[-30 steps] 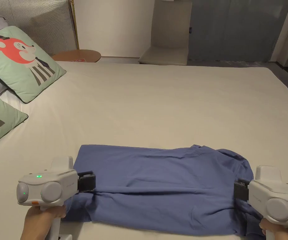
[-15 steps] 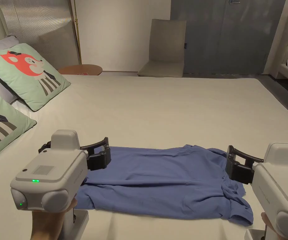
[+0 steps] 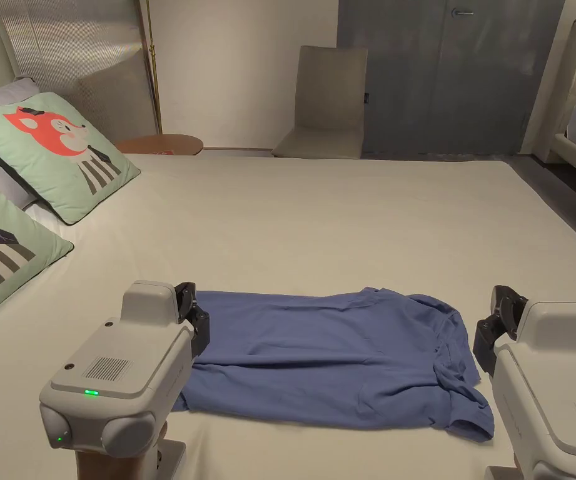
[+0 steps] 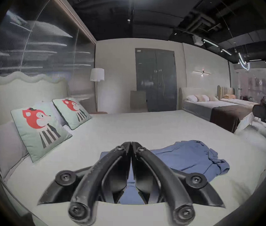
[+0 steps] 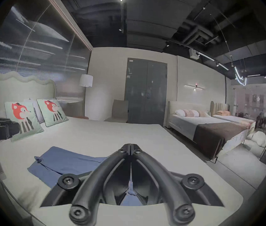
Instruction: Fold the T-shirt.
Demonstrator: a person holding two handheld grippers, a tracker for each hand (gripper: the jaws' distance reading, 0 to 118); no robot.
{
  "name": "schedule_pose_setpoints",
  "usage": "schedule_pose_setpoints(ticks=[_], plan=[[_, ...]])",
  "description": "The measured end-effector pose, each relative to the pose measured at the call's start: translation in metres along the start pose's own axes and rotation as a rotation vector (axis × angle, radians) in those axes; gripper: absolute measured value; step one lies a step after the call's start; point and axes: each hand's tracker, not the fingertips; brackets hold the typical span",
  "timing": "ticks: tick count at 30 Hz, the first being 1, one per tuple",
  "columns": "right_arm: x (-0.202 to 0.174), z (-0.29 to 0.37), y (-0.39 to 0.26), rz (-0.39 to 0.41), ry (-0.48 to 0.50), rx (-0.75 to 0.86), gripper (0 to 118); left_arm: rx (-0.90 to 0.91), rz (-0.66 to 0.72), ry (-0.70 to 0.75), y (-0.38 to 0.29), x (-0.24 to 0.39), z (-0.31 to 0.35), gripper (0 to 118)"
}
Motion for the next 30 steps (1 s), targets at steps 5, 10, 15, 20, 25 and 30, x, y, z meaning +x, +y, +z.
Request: schedule_pose_setpoints(ticks=[5,10,15,20,25,30], plan=[[-0.002,-0.004,0.001,-0.004,0.006,-0.018,1,-0.216,0.031,0.056,-0.01,-0.022,-0.027,0],[-0.001,-0.023,-0.008,-0.005,0.022,-0.057,1,-0.398,0.082,0.033,-0.038,-0.059,-0.058,0],[-0.002,-0.044,-0.024,0.003,0.026,-0.101,1,-0.518,0.122,0.03,-0.072,-0.093,-0.089,0],[-0.004,-0.06,-0.035,0.003,0.029,-0.143,1,-0.644,0.163,0.078,-0.102,-0.113,-0.115,37],[-0.005,-0.067,-0.035,0.004,0.032,-0.173,1,-0.716,0.206,0.09,-0.129,-0.117,-0.126,85],[-0.003,-0.08,-0.053,0.005,0.033,-0.211,1,-0.741,0.175,0.092,-0.139,-0.104,-0.13,27]])
